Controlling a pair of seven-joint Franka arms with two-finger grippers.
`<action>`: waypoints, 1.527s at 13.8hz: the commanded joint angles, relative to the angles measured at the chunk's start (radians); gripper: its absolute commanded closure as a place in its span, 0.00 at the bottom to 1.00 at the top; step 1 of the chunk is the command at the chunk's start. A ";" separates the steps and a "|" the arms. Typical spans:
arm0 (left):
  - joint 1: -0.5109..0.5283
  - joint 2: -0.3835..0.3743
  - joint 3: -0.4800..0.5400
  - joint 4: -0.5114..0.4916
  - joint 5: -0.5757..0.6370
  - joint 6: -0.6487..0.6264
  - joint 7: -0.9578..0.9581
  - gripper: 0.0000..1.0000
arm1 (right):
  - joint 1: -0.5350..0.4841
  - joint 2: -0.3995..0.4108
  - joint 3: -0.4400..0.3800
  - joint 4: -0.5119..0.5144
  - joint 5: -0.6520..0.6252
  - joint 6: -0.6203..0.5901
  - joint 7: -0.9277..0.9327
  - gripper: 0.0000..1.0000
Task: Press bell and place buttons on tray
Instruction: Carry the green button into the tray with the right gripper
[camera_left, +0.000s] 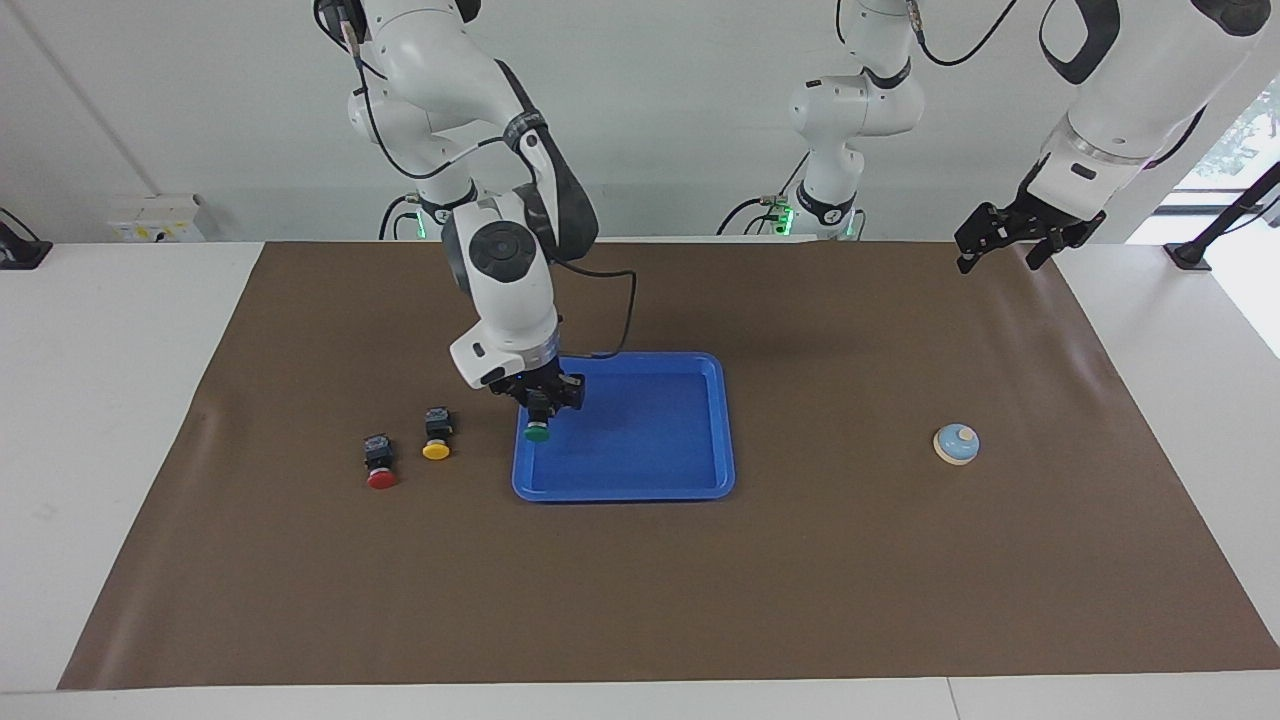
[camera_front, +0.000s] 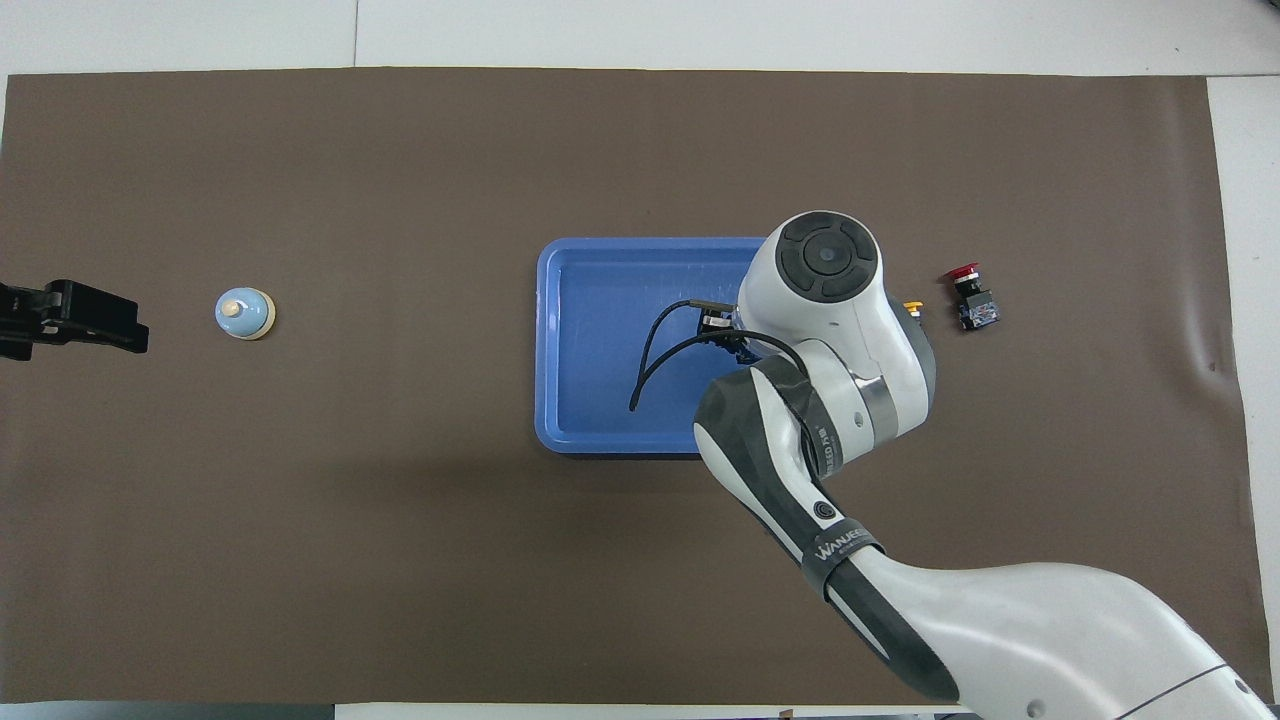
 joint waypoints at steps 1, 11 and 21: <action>0.003 -0.012 0.000 -0.011 0.001 -0.011 -0.008 0.00 | 0.007 -0.007 -0.002 -0.037 0.005 0.060 0.010 1.00; 0.003 -0.012 0.000 -0.011 0.001 -0.011 -0.008 0.00 | 0.001 -0.024 -0.004 -0.115 0.005 0.090 -0.019 0.80; 0.003 -0.012 0.000 -0.011 0.001 -0.011 -0.008 0.00 | -0.065 -0.041 -0.008 0.028 0.008 -0.079 -0.121 0.00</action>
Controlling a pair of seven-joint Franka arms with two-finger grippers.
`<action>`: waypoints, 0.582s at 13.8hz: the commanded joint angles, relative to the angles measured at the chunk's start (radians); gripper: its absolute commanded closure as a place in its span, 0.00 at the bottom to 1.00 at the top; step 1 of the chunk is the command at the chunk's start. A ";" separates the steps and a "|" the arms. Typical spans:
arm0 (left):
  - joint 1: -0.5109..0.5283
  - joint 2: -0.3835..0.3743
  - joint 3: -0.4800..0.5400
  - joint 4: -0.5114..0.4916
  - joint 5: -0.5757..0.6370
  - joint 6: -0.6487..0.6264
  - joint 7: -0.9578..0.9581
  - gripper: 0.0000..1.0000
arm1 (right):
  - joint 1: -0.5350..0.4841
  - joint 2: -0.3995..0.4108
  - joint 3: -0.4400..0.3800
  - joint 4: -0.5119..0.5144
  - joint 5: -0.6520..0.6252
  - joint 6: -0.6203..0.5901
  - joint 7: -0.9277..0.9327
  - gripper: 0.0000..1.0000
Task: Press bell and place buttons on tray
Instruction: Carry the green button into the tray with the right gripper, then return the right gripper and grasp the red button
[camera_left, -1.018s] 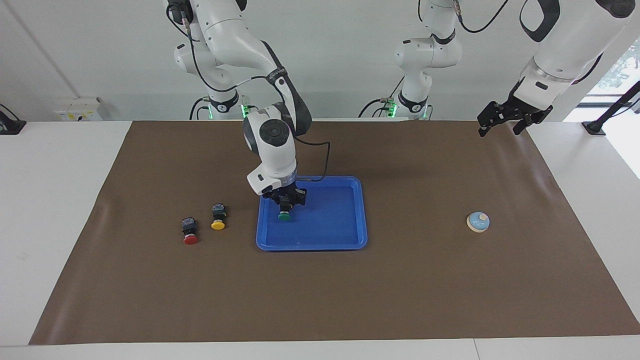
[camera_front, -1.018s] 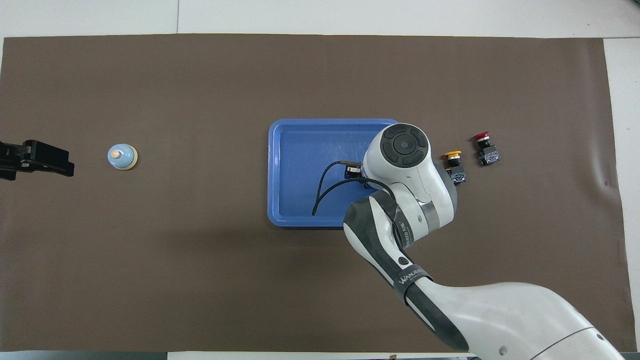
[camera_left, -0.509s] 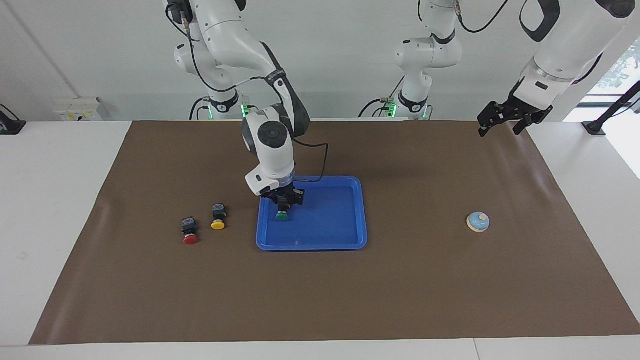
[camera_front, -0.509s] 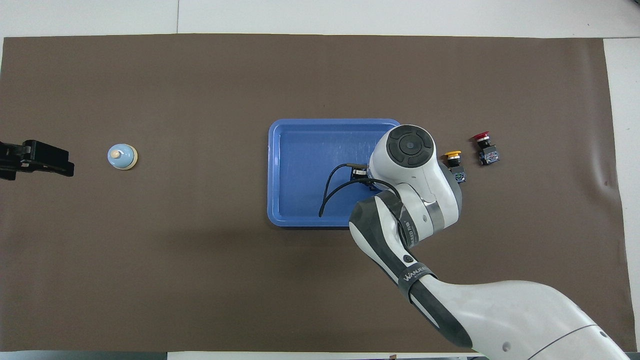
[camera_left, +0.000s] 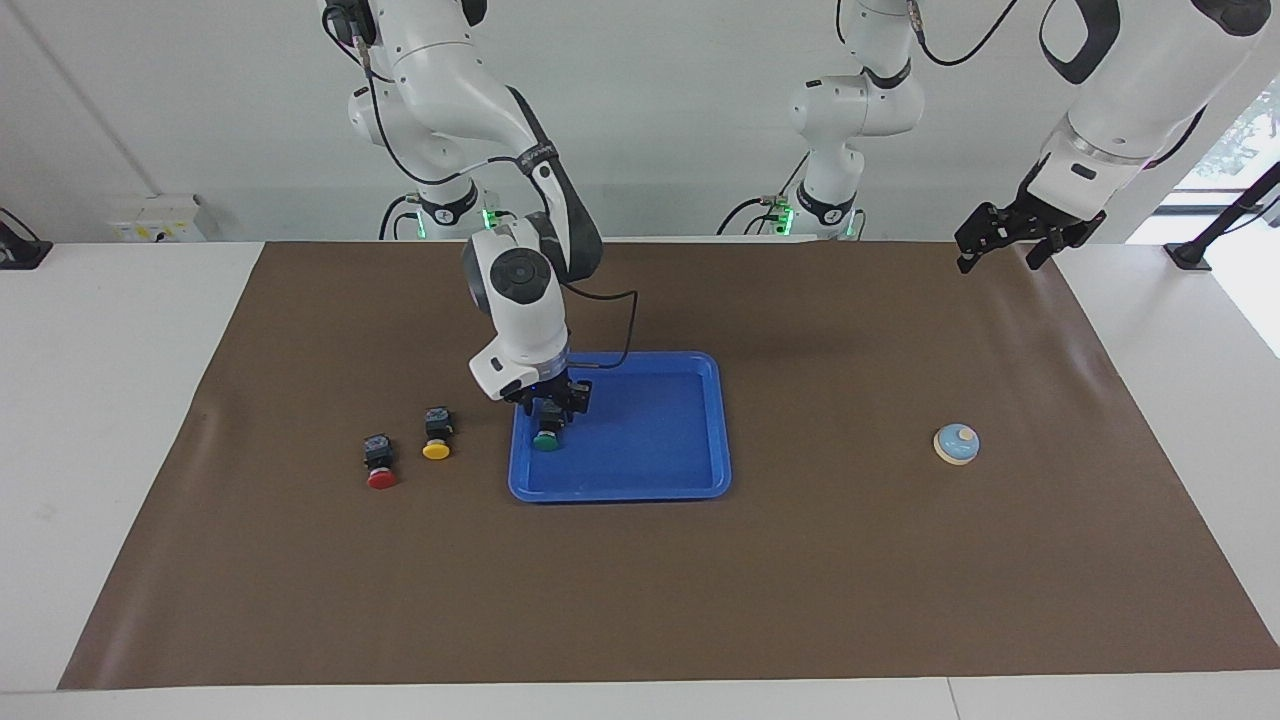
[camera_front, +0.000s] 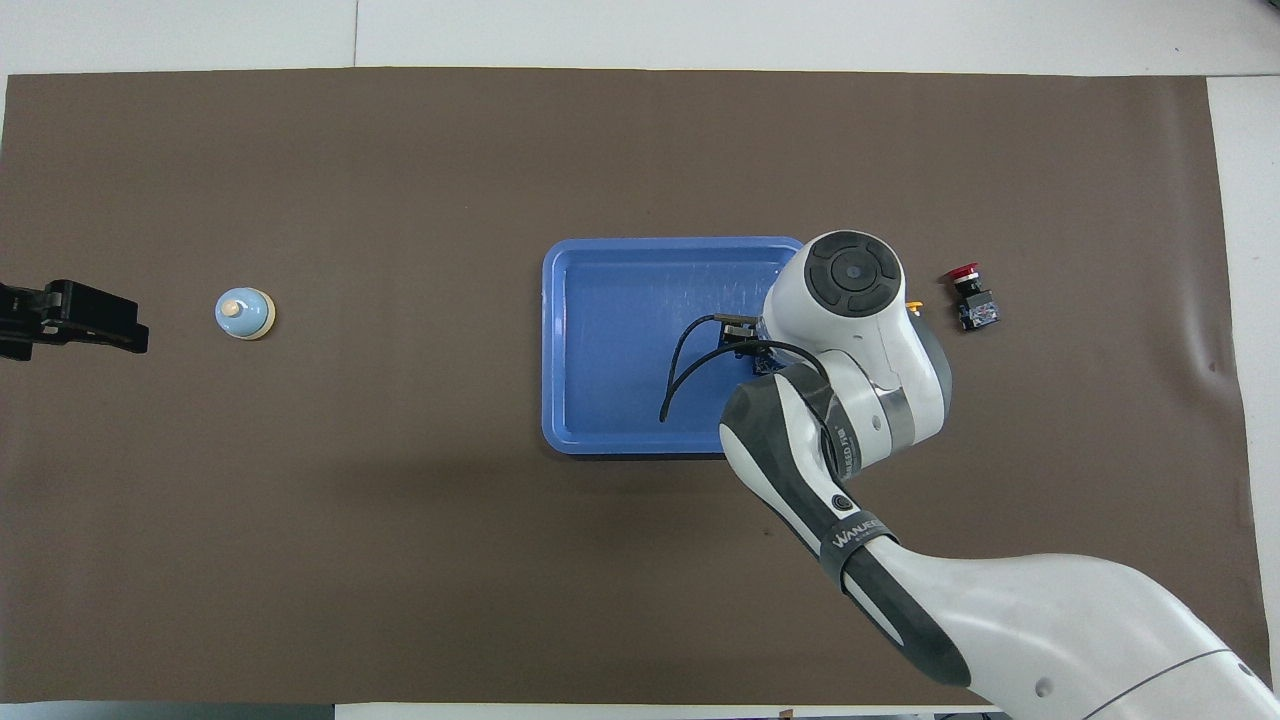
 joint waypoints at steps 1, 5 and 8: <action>0.003 -0.012 0.000 -0.011 0.001 -0.010 -0.008 0.00 | -0.064 -0.044 0.001 0.125 0.008 -0.165 -0.044 0.00; 0.003 -0.012 0.000 -0.011 0.001 -0.010 -0.008 0.00 | -0.258 -0.083 -0.002 0.127 0.006 -0.178 -0.371 0.00; 0.003 -0.012 0.000 -0.011 0.001 -0.010 -0.008 0.00 | -0.366 -0.096 -0.003 0.076 0.006 -0.158 -0.624 0.00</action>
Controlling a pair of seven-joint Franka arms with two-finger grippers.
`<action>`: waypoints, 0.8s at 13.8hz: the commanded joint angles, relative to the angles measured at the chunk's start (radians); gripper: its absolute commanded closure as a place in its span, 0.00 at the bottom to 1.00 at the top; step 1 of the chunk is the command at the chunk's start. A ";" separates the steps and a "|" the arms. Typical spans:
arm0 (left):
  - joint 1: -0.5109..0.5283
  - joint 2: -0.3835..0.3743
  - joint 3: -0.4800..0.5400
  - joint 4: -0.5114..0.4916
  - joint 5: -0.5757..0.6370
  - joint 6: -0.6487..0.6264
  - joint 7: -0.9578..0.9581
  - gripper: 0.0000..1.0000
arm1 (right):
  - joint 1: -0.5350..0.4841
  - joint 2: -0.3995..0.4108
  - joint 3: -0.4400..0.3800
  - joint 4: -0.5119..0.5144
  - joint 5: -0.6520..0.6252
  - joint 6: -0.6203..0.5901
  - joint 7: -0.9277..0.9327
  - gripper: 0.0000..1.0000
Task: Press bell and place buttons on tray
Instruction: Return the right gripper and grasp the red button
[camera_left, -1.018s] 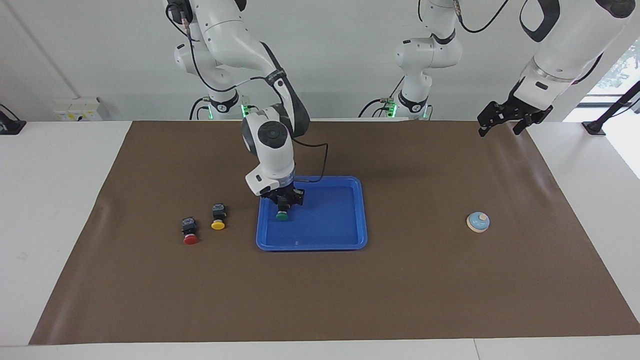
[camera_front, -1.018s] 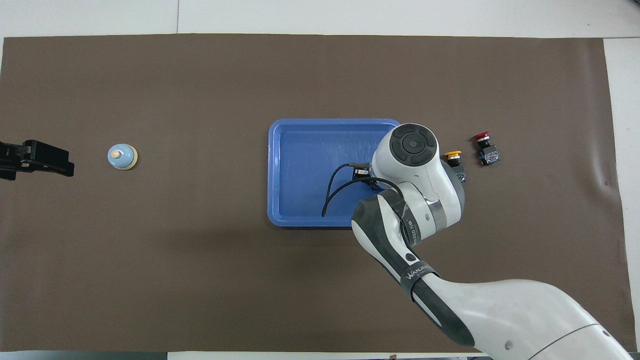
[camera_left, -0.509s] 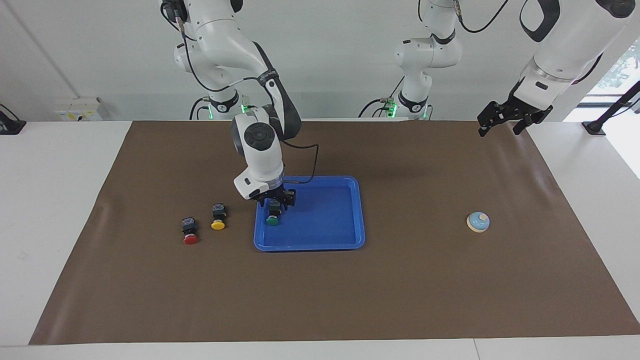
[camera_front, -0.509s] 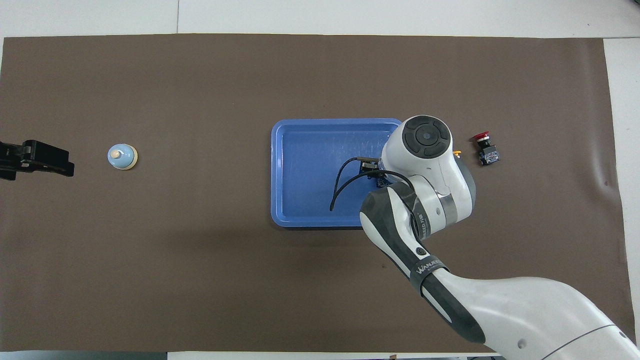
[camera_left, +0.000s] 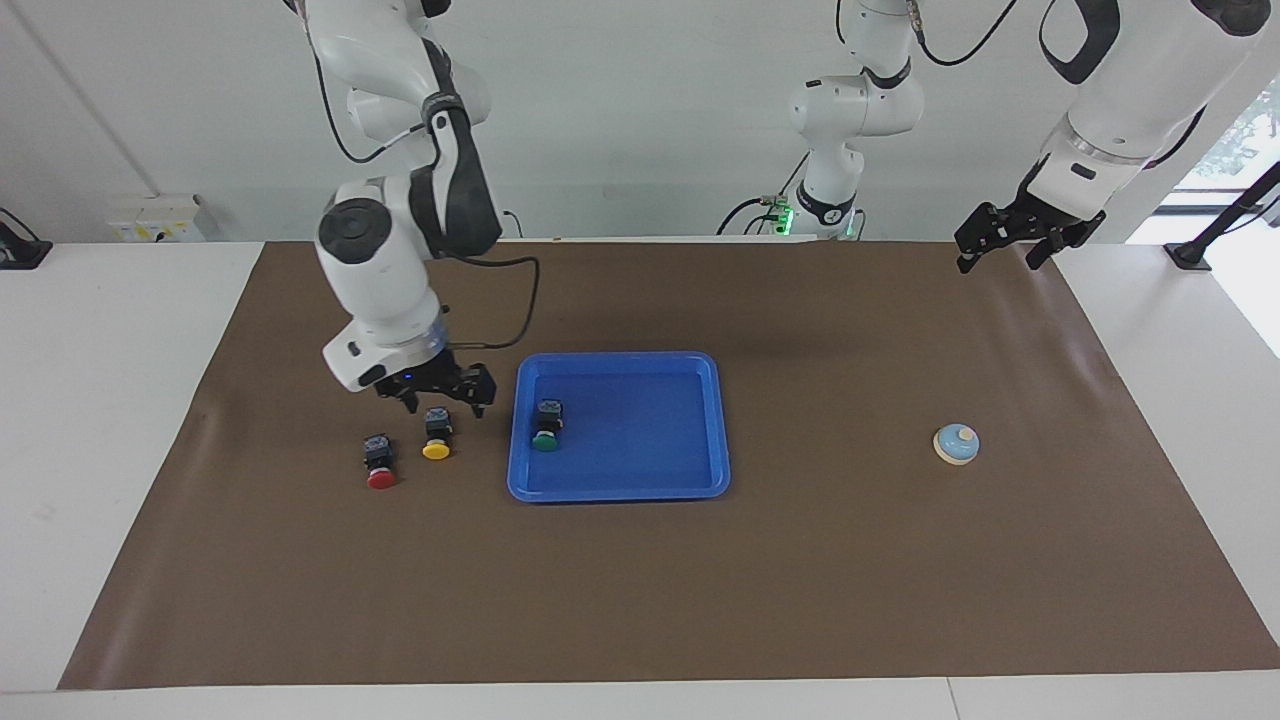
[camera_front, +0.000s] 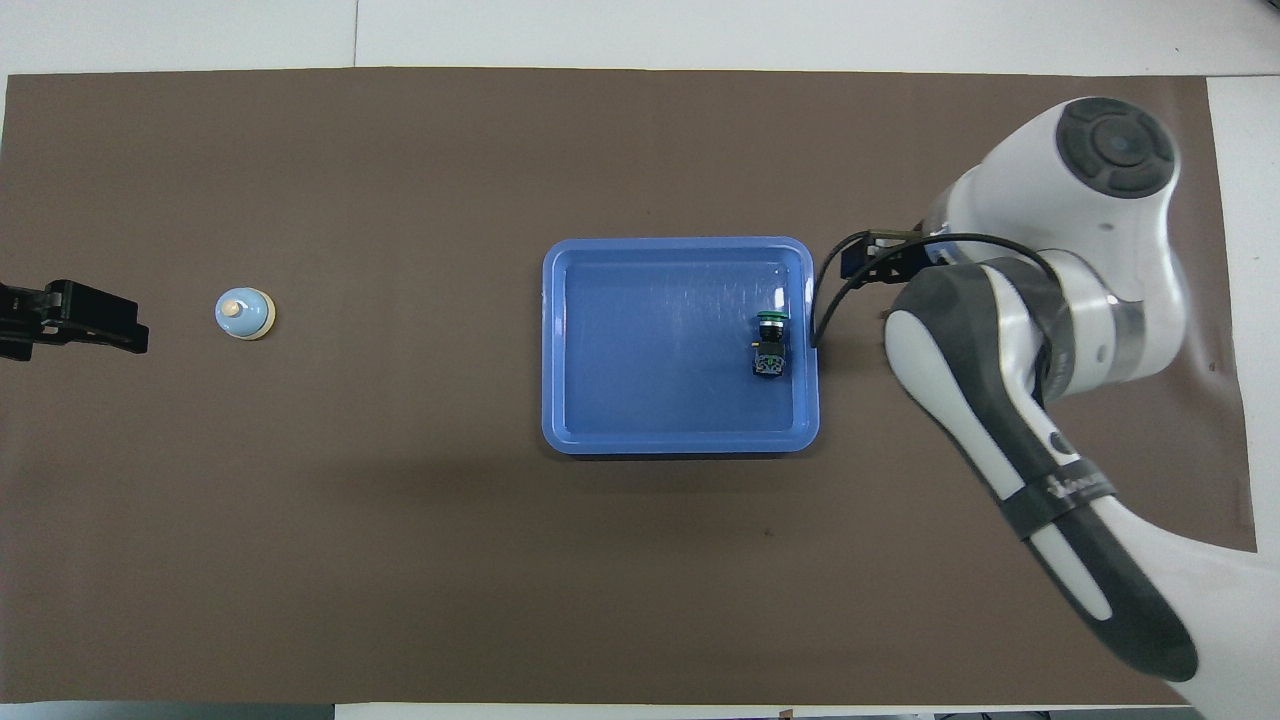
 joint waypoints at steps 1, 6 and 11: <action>0.003 -0.012 0.000 -0.011 0.001 -0.010 -0.008 0.00 | -0.060 -0.016 0.009 -0.077 0.004 0.046 -0.165 0.00; 0.003 -0.012 0.000 -0.011 0.001 -0.010 -0.008 0.00 | -0.079 -0.044 0.009 -0.209 0.001 0.196 -0.388 0.00; 0.003 -0.012 0.000 -0.011 0.001 -0.010 -0.008 0.00 | -0.103 -0.005 0.009 -0.209 0.001 0.231 -0.471 0.00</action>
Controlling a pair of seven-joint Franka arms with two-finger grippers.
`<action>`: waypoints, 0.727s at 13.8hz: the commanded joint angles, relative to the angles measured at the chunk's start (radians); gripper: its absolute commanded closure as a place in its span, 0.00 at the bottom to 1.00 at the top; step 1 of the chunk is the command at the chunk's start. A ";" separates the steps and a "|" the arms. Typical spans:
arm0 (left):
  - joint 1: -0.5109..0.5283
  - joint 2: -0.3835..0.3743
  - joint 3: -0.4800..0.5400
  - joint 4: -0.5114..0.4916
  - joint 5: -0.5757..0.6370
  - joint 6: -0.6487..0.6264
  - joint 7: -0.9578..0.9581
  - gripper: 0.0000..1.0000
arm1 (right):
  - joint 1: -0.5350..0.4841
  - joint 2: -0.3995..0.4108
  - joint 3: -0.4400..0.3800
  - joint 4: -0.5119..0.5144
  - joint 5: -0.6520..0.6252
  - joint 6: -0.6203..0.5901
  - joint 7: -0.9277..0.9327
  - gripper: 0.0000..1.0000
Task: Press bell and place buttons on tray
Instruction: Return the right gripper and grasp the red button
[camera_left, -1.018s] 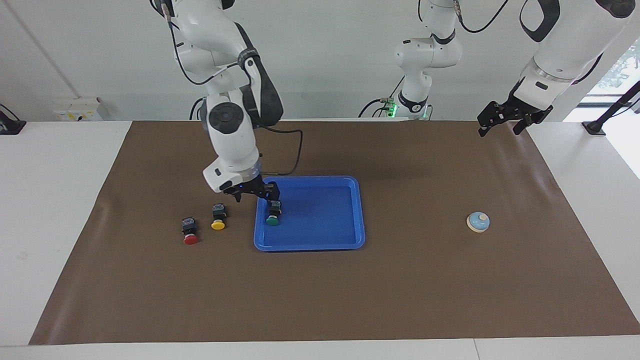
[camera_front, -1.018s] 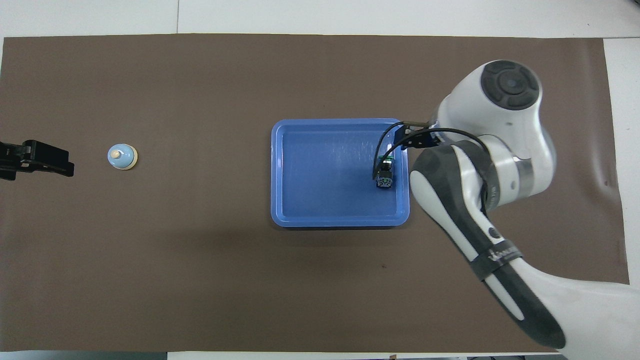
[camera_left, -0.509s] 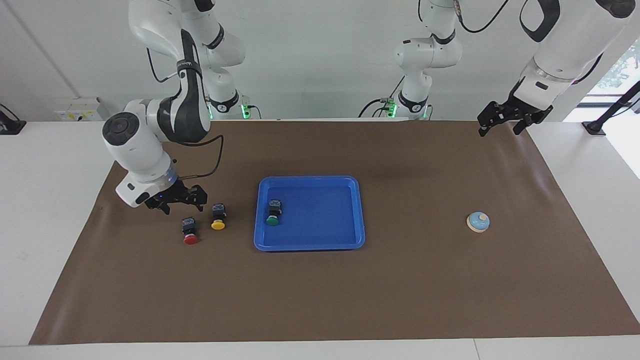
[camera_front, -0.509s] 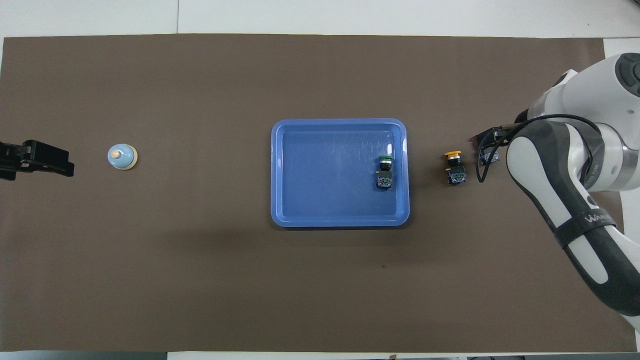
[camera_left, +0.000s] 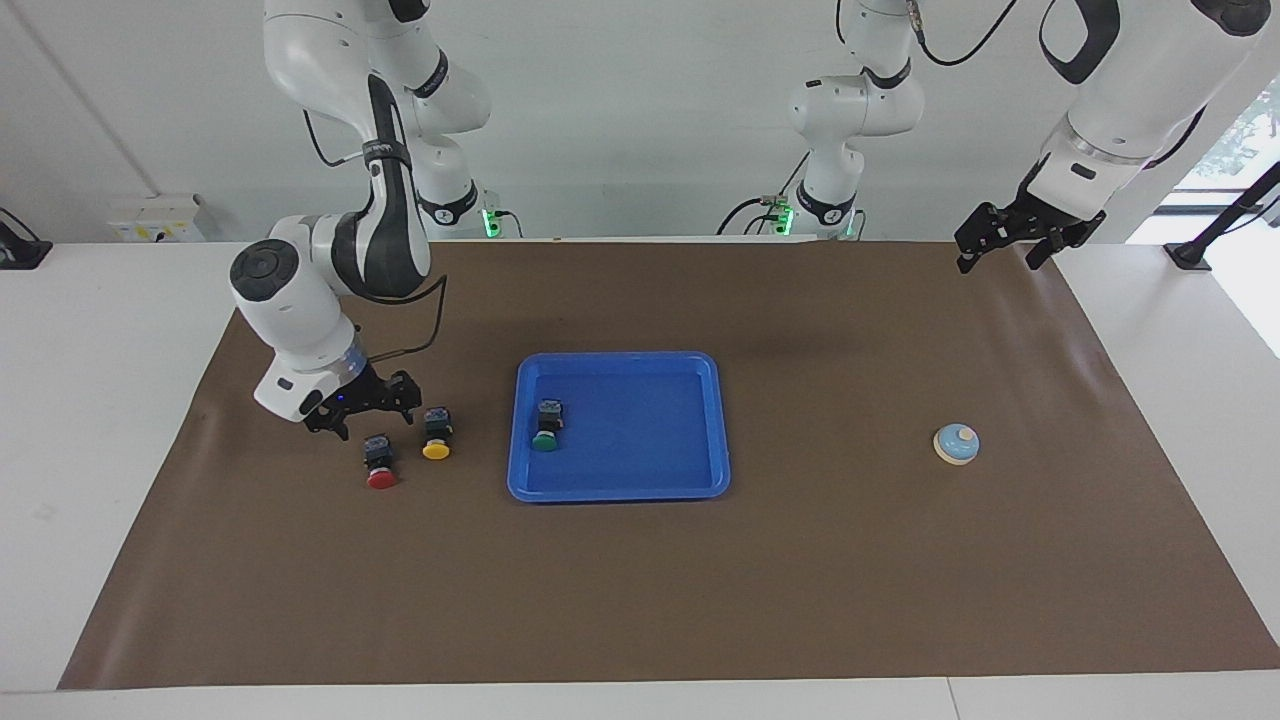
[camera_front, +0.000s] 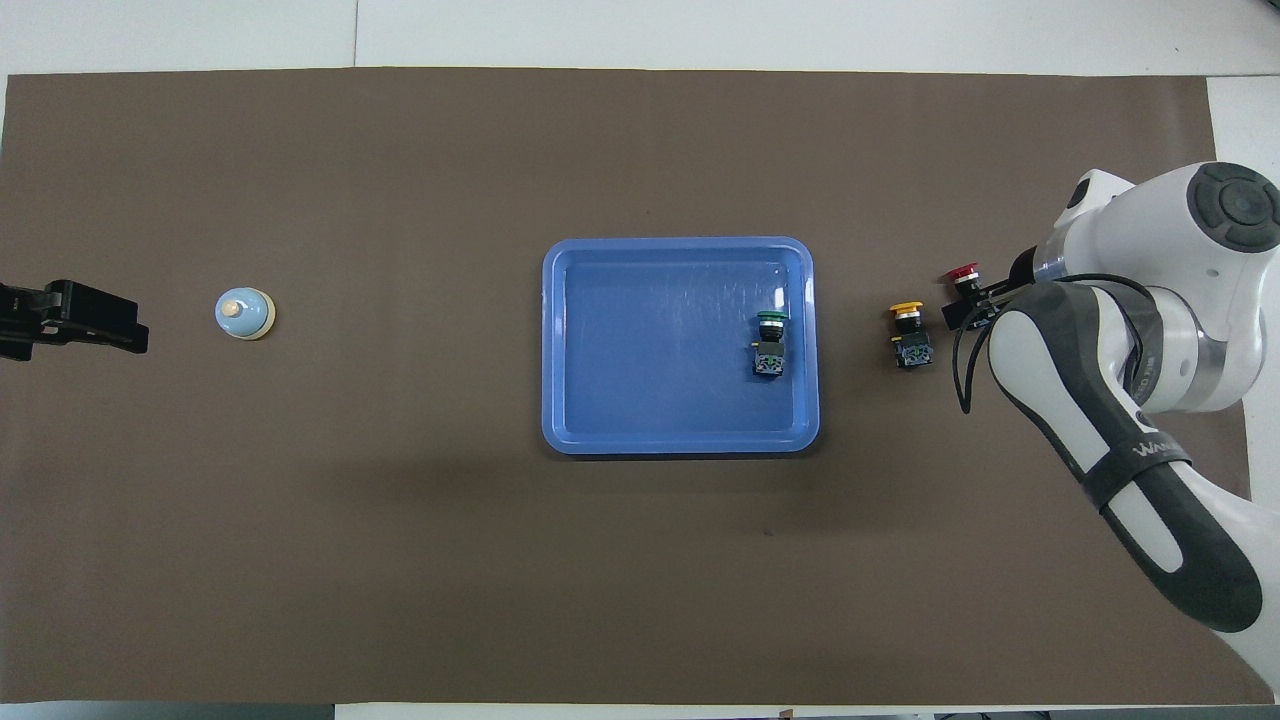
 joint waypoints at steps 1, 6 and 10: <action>0.003 -0.012 0.000 -0.011 0.001 -0.010 -0.008 0.00 | -0.038 0.013 0.010 -0.023 0.001 0.057 -0.060 0.00; 0.003 -0.012 0.000 -0.011 0.001 -0.010 -0.008 0.00 | -0.049 0.048 0.011 -0.024 0.001 0.092 -0.083 0.00; 0.003 -0.012 0.000 -0.011 0.001 -0.010 -0.008 0.00 | -0.049 0.065 0.011 -0.027 0.004 0.109 -0.080 0.00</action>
